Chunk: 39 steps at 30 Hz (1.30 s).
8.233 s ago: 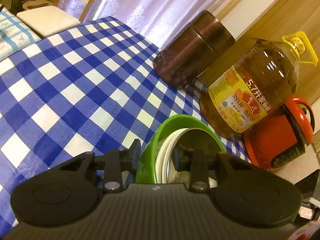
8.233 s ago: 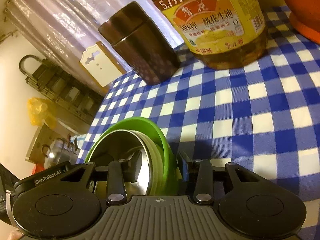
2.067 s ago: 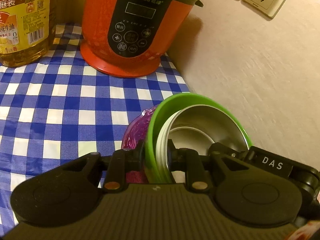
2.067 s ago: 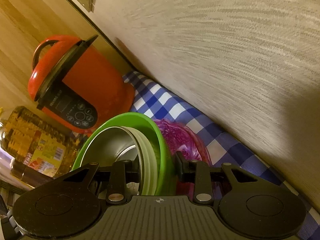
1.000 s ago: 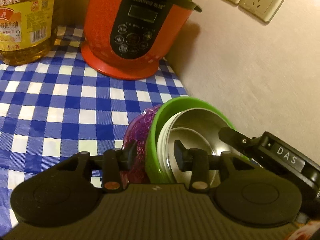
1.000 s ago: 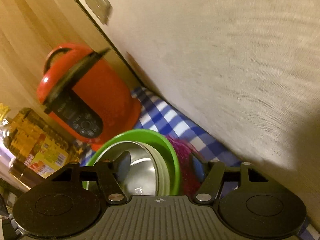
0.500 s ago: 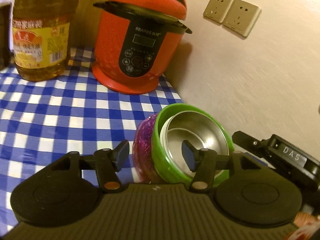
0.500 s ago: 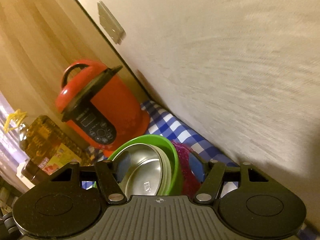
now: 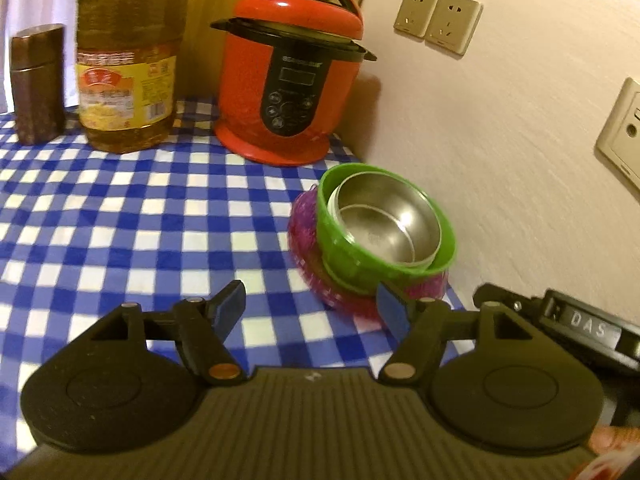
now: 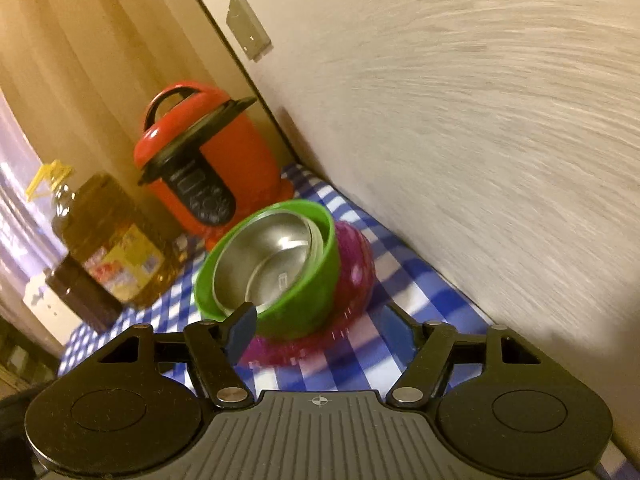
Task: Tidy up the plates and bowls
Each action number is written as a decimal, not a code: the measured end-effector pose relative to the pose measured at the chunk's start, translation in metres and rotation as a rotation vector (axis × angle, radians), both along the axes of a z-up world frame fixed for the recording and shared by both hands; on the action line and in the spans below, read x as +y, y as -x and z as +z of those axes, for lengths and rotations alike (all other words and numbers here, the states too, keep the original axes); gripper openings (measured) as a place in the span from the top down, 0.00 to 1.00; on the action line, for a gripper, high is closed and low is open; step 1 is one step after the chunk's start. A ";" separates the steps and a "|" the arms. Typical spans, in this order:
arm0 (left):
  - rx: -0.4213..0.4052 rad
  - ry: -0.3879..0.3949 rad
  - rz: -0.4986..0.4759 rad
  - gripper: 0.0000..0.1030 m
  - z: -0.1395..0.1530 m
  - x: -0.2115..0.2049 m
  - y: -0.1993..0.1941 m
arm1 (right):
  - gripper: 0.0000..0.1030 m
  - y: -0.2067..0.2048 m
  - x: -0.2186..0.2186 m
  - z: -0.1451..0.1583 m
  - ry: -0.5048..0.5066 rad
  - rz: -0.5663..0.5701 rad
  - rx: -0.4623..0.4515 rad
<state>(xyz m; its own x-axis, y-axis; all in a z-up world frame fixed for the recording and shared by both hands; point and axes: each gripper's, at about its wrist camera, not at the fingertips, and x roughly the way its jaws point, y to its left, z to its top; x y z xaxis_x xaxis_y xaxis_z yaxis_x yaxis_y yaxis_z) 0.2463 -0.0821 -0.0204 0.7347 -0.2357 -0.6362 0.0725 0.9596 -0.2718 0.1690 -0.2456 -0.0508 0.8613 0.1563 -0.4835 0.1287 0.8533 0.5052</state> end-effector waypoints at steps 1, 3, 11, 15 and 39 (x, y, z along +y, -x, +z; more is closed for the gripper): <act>0.002 -0.009 0.004 0.30 0.000 0.001 0.006 | 0.32 0.006 0.001 -0.001 0.002 0.001 0.008; -0.003 -0.032 0.014 0.27 0.002 0.002 0.018 | 0.31 0.019 0.005 0.000 0.016 -0.001 0.020; 0.025 -0.041 0.014 0.21 0.008 0.005 0.066 | 0.31 0.068 0.017 0.016 0.074 0.016 0.042; 0.048 -0.048 0.016 0.16 0.015 0.005 0.086 | 0.31 0.085 0.021 0.022 0.109 0.026 0.070; 0.087 -0.116 0.104 0.16 0.046 0.013 0.192 | 0.31 0.182 0.049 0.060 0.316 0.148 0.094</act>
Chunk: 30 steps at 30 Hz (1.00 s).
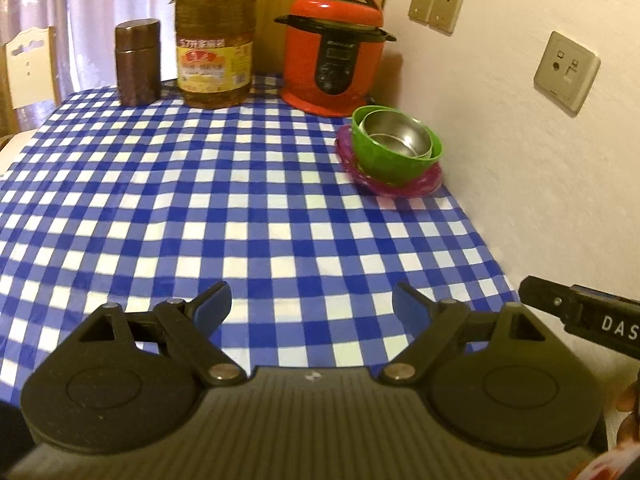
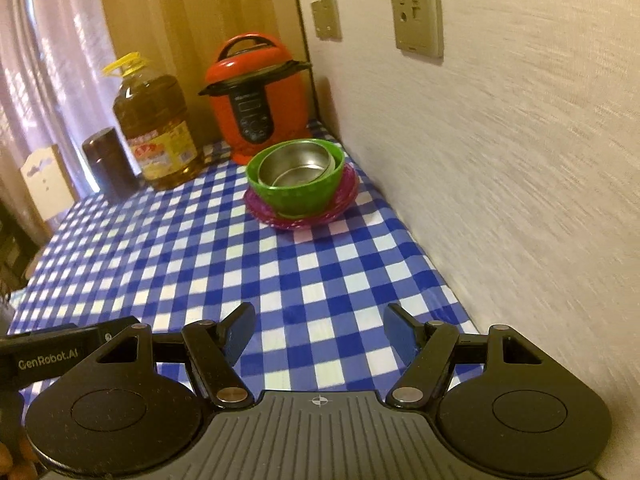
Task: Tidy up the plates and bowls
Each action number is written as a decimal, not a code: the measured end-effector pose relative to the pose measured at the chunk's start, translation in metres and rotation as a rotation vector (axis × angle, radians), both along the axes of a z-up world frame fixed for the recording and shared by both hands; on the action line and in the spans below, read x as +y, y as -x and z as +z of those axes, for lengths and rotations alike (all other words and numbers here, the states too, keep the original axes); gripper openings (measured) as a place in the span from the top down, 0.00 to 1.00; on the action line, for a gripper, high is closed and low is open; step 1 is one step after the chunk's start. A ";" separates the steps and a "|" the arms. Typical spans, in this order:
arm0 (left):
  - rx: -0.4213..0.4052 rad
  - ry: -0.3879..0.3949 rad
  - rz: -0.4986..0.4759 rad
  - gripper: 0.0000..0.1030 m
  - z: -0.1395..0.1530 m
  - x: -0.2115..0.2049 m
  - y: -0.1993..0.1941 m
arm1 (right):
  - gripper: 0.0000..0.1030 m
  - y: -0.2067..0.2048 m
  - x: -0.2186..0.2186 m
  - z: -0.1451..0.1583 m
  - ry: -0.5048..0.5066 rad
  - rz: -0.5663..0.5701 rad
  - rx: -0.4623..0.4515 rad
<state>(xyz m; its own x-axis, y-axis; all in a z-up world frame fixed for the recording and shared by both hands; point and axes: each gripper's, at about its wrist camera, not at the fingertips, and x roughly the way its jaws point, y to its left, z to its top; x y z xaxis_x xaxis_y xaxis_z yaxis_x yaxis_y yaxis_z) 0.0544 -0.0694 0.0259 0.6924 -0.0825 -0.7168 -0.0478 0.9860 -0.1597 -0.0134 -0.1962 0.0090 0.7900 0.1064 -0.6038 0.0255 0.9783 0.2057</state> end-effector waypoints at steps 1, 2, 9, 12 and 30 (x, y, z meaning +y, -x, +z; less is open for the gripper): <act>0.002 0.000 0.002 0.16 0.000 0.000 0.002 | 0.31 0.002 0.000 0.000 0.004 0.005 0.003; 0.003 -0.001 0.003 0.16 0.001 0.000 0.003 | 0.31 0.004 0.000 0.000 0.007 0.008 0.009; 0.010 -0.020 -0.023 0.16 0.002 -0.008 0.016 | 0.31 0.018 -0.002 -0.002 -0.003 0.019 0.029; 0.011 -0.028 -0.040 0.16 0.004 -0.012 0.021 | 0.31 0.024 -0.003 -0.002 -0.006 0.024 0.030; 0.010 -0.050 -0.070 0.16 0.008 -0.022 0.041 | 0.31 0.041 -0.007 -0.005 0.018 0.032 0.050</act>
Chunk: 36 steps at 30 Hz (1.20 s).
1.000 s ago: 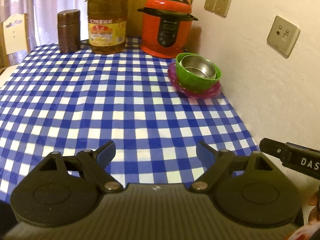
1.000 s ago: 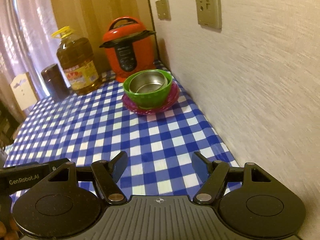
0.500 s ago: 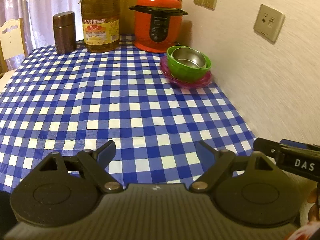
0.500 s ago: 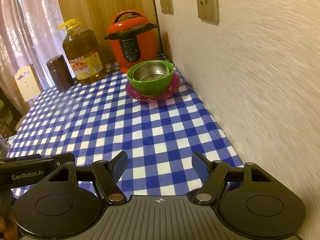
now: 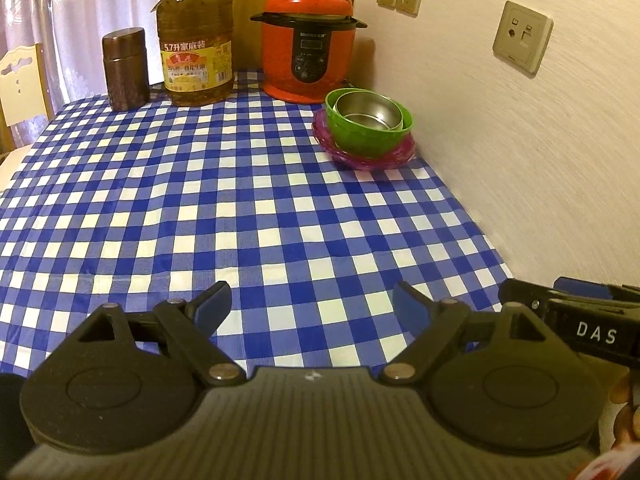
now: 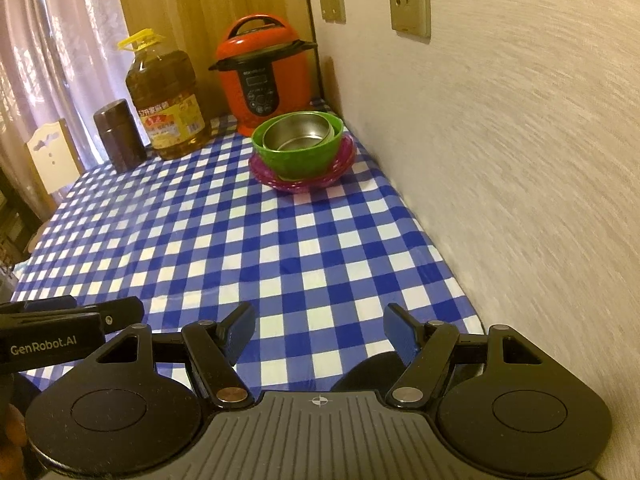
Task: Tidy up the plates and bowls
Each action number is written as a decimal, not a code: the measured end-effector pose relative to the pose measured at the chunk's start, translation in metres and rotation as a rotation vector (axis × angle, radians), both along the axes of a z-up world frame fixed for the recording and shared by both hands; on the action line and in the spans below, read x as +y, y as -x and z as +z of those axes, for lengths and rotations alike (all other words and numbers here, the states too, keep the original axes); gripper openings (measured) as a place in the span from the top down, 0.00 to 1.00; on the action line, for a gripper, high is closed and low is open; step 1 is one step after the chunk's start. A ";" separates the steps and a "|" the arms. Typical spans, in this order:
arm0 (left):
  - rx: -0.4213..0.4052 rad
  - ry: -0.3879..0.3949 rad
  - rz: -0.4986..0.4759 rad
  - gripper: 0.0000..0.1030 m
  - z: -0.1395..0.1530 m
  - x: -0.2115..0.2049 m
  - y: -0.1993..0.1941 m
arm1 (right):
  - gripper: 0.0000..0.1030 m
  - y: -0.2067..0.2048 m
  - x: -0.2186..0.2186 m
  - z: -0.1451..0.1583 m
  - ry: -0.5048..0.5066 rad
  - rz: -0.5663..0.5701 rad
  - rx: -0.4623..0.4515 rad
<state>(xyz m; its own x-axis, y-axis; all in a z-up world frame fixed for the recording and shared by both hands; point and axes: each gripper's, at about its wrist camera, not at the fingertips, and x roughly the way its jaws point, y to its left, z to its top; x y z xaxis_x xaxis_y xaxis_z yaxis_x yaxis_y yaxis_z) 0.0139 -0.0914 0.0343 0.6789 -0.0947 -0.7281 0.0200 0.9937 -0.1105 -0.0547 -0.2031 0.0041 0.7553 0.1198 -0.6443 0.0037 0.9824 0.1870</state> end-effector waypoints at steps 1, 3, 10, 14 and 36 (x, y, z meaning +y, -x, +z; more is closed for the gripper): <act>0.001 0.002 0.000 0.16 0.000 0.000 0.000 | 0.31 0.000 0.000 0.000 -0.001 0.000 0.000; 0.002 0.003 -0.001 0.16 0.000 0.001 0.001 | 0.31 -0.001 0.001 0.000 -0.001 0.002 -0.002; 0.004 0.007 -0.001 0.16 -0.001 0.000 0.001 | 0.31 -0.002 0.001 0.000 -0.001 0.001 -0.003; 0.005 0.008 0.000 0.16 -0.001 0.000 0.001 | 0.31 -0.001 0.002 0.000 0.000 0.001 -0.002; 0.010 0.010 0.000 0.16 -0.003 -0.003 0.000 | 0.31 -0.003 -0.001 -0.002 -0.004 -0.007 -0.001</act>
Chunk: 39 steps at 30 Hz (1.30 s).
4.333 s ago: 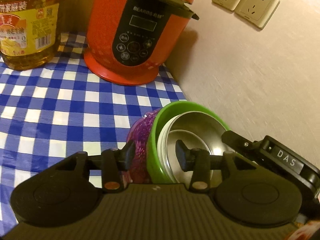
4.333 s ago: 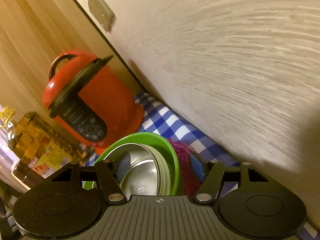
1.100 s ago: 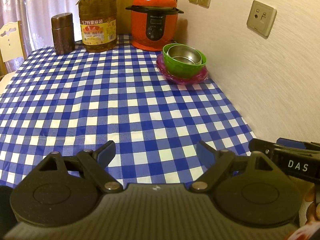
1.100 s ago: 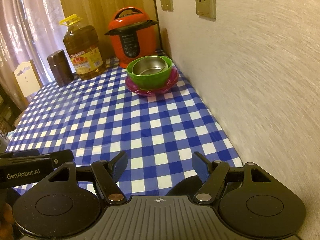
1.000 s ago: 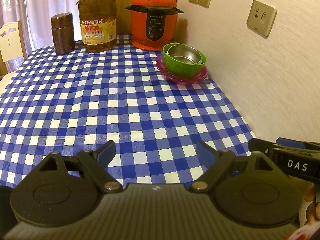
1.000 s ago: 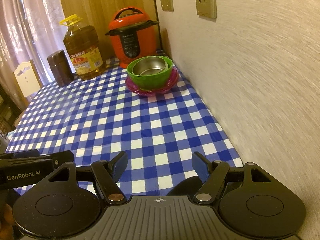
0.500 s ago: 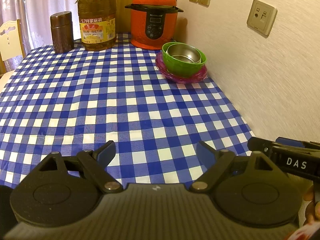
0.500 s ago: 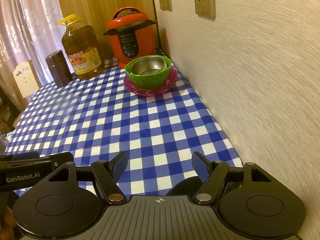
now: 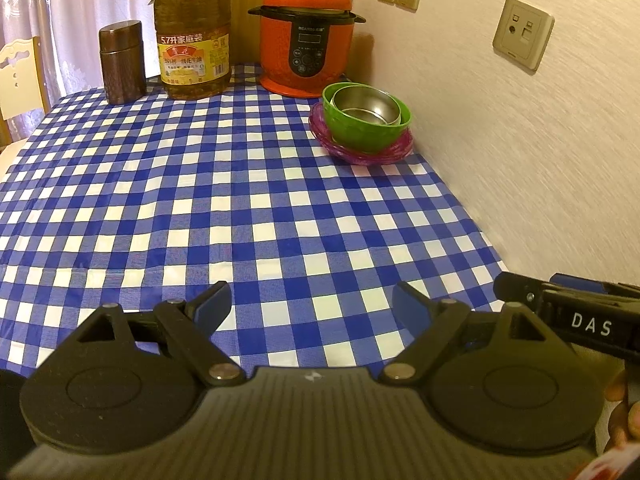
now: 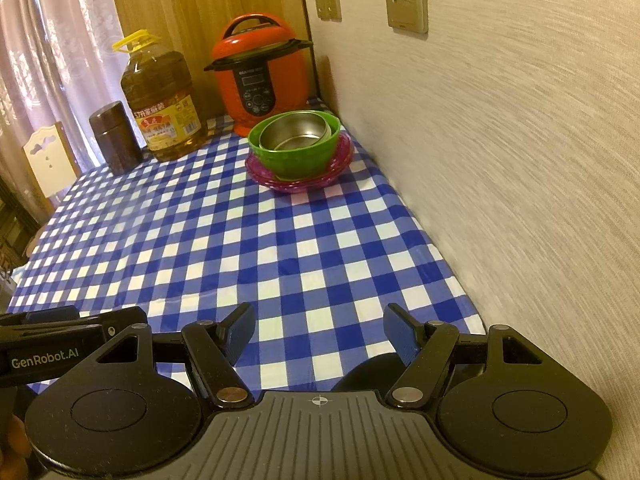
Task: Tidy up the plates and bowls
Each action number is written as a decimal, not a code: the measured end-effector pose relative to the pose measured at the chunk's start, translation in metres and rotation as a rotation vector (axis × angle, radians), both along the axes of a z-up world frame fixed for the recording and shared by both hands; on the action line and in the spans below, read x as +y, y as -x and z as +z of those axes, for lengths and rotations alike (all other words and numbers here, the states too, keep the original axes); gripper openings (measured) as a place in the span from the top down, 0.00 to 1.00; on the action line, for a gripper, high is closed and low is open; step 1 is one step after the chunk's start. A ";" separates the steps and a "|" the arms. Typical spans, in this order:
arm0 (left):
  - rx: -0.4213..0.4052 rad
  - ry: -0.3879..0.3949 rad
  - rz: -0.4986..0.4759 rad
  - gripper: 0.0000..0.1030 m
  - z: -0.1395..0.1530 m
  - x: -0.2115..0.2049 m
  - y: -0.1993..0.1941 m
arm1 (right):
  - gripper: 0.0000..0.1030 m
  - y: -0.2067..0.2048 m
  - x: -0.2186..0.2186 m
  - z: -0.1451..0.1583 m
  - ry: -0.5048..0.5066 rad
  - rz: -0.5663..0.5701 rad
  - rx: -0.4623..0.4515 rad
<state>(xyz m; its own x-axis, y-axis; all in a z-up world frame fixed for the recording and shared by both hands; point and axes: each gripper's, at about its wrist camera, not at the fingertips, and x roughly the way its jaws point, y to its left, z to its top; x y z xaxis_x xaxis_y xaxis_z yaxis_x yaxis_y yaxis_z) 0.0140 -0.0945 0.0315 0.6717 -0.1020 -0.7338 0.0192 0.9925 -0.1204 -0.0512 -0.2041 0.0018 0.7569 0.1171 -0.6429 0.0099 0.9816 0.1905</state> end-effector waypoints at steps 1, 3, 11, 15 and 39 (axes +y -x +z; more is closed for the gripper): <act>0.000 0.000 -0.001 0.16 0.000 0.000 0.000 | 0.31 0.000 0.000 0.000 -0.001 -0.001 -0.001; -0.001 0.000 0.001 0.16 0.000 0.000 0.000 | 0.31 0.000 -0.001 -0.001 -0.001 -0.003 -0.001; 0.000 -0.001 0.001 0.16 0.000 0.000 0.000 | 0.31 0.000 -0.002 -0.002 -0.002 -0.002 0.000; 0.002 -0.001 0.001 0.16 0.000 0.000 0.000 | 0.31 0.000 -0.002 -0.001 -0.002 -0.003 0.001; 0.001 0.002 0.000 0.16 0.000 0.000 0.000 | 0.31 0.000 -0.002 -0.002 -0.003 -0.004 0.001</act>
